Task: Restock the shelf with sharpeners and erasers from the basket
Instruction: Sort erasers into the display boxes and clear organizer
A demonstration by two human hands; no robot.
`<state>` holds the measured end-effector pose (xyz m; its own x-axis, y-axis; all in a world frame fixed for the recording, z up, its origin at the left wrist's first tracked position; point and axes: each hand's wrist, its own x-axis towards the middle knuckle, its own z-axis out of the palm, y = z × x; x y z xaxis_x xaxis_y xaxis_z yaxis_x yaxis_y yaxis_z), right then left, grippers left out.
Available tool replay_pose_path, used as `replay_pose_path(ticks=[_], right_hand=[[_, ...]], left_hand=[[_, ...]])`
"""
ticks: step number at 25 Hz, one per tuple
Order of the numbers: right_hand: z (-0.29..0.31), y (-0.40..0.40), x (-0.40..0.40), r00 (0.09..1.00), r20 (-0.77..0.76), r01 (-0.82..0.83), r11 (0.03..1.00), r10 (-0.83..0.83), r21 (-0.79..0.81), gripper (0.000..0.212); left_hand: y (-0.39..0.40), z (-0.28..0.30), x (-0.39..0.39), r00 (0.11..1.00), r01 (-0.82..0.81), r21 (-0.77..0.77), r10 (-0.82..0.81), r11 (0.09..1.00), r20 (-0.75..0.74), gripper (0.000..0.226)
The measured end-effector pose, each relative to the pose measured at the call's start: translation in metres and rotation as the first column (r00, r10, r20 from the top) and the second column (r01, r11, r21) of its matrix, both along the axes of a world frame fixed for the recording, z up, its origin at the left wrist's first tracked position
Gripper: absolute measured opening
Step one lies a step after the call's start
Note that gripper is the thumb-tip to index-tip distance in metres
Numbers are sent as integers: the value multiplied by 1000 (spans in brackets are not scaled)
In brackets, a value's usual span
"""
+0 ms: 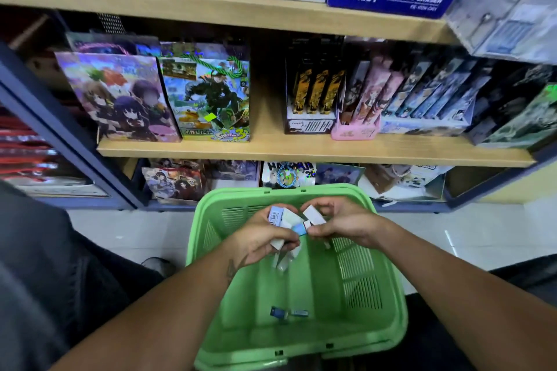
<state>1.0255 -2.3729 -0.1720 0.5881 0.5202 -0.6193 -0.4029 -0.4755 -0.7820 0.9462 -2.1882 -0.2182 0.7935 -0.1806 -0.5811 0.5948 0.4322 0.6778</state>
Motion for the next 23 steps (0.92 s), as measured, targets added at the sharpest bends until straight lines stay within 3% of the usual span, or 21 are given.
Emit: replay_pose_path(ticks=[4, 7, 10, 15, 18, 20, 23], right_hand=[[47, 6, 16, 999, 33, 17, 994, -20, 105, 46], [86, 11, 24, 996, 76, 27, 986, -40, 165, 50], [124, 19, 24, 980, 159, 76, 958, -124, 275, 40], [170, 36, 9, 869, 291, 250, 861, -402, 443, 31], [204, 43, 0, 867, 185, 282, 760, -464, 585, 27], [231, 40, -1, 865, 187, 249, 723, -466, 644, 26], [271, 40, 3, 802, 350, 149, 731, -483, 666, 24]], left_hand=[[6, 39, 18, 993, -29, -11, 30, 1000, 113, 49], [16, 79, 29, 978, 15, 38, -23, 999, 206, 45], [32, 124, 40, 956, 45, 91, -70, 995, 285, 46], [57, 192, 46, 888, 6, 155, -76, 988, 453, 45], [64, 231, 43, 845, 33, 166, -116, 986, 521, 46], [62, 261, 41, 809, 48, 193, -152, 980, 568, 44], [61, 306, 43, 740, 18, 198, -146, 980, 656, 43]])
